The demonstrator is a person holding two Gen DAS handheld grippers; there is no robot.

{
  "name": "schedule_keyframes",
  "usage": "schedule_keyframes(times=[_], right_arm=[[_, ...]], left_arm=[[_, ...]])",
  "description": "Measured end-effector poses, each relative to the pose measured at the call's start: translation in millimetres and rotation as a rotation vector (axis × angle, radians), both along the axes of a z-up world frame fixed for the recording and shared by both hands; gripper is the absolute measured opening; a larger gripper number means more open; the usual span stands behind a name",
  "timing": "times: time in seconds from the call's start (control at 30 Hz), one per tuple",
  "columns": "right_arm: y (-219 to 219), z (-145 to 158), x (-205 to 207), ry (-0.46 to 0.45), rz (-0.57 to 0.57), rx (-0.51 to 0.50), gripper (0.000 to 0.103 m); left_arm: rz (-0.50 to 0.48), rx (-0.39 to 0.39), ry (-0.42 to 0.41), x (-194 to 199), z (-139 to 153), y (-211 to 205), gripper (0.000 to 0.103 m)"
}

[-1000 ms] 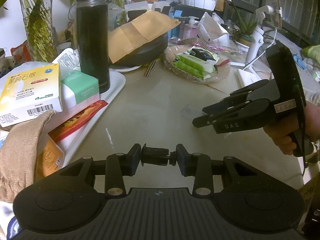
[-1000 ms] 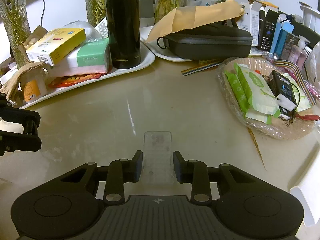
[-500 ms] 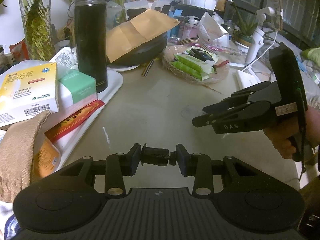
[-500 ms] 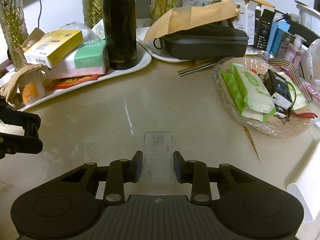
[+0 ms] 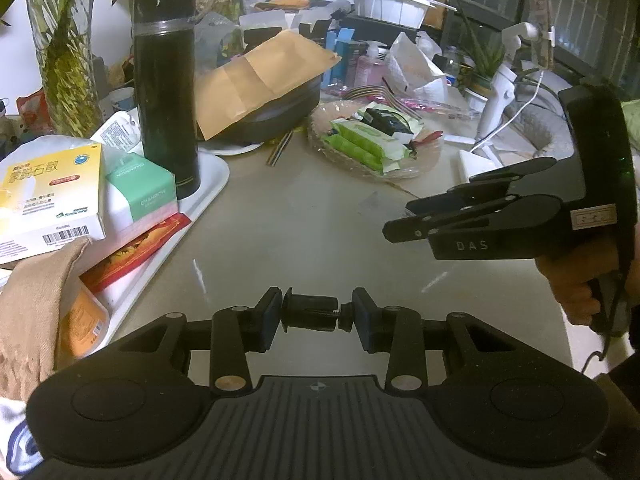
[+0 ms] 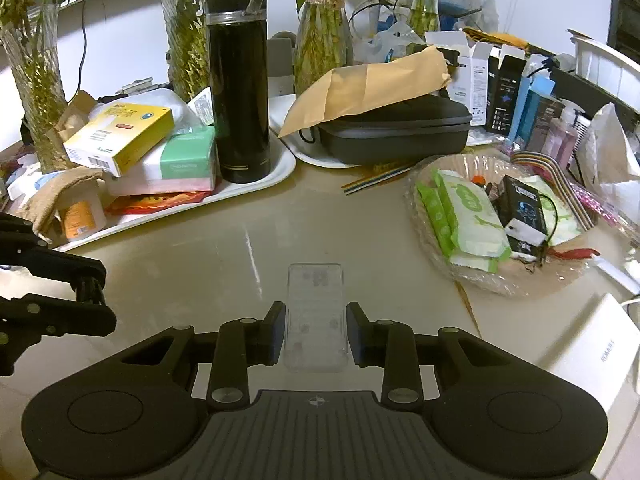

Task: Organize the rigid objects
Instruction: 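Lift the clear tray with the right tool toward the box while the left tool carries the adapter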

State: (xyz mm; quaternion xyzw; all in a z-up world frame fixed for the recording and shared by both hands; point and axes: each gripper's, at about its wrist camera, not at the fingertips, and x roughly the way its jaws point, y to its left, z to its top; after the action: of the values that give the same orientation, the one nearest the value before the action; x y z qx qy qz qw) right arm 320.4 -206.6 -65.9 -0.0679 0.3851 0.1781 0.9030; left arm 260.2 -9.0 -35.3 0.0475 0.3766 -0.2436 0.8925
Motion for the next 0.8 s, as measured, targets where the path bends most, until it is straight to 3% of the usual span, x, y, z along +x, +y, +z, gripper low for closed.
schedule_keyframes(times=[0.33, 0.6, 0.8], right_arm=[[-12.5, 15.8, -37.8, 0.144, 0.001, 0.005, 0.035], [-14.5, 28.0, -75.8, 0.155, 0.028, 0.028, 0.035], [-16.3, 41.9, -100.3, 0.109, 0.019, 0.029, 0.035]], left_arm=[[0.021, -0.029, 0.002, -26.2, 21.5, 0.3, 0.038], [0.026, -0.042, -0.008, -56.2, 37.4, -6.5, 0.038], [0.038, -0.037, -0.011, -78.9, 45.7, -8.7, 0.038]])
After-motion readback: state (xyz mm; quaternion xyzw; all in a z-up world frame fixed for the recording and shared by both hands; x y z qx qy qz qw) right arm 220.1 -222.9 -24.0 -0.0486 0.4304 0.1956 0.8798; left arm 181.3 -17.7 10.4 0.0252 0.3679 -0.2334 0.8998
